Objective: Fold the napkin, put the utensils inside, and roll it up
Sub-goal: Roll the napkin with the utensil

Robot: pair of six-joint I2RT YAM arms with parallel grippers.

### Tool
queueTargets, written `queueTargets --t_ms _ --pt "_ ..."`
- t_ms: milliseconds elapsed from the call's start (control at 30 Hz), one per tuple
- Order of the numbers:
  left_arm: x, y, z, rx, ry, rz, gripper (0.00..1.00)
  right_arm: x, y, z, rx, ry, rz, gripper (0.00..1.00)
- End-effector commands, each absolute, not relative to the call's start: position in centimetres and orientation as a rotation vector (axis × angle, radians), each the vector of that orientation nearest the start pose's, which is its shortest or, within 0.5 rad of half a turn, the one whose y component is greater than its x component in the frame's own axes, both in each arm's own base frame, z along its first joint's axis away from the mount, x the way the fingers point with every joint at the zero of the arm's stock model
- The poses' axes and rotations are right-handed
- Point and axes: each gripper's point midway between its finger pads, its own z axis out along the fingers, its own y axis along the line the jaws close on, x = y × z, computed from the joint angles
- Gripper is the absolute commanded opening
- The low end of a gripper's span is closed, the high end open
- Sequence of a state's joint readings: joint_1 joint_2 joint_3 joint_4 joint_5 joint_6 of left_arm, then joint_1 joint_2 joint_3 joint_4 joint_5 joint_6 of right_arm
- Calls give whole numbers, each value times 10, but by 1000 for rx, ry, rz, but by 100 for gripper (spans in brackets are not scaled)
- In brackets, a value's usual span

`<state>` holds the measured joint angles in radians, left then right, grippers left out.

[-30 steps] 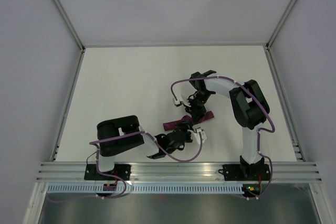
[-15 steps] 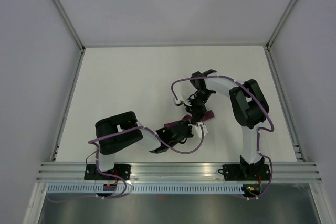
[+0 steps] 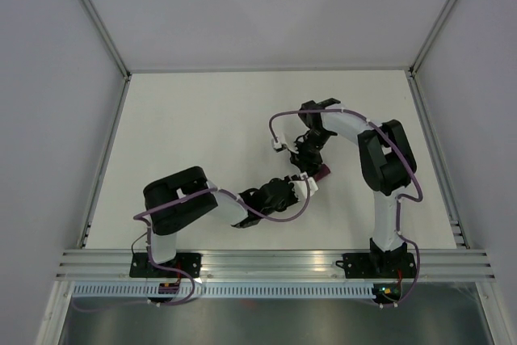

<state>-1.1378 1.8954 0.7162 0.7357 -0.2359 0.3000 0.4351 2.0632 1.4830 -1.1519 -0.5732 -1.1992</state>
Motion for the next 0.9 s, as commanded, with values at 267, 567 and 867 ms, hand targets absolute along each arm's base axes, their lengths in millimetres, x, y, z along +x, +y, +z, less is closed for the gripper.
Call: queueTargets --t_ms 267,567,867 --pt "204 -349 -64 1124 2138 -412 3 362 175 142 -1477 2115 653 54" --pt "203 -345 -90 854 2428 -460 3 344 108 202 -1124 2189 559 55" --pt "209 -353 -106 637 2583 -389 4 310 71 231 -926 2182 462 56"
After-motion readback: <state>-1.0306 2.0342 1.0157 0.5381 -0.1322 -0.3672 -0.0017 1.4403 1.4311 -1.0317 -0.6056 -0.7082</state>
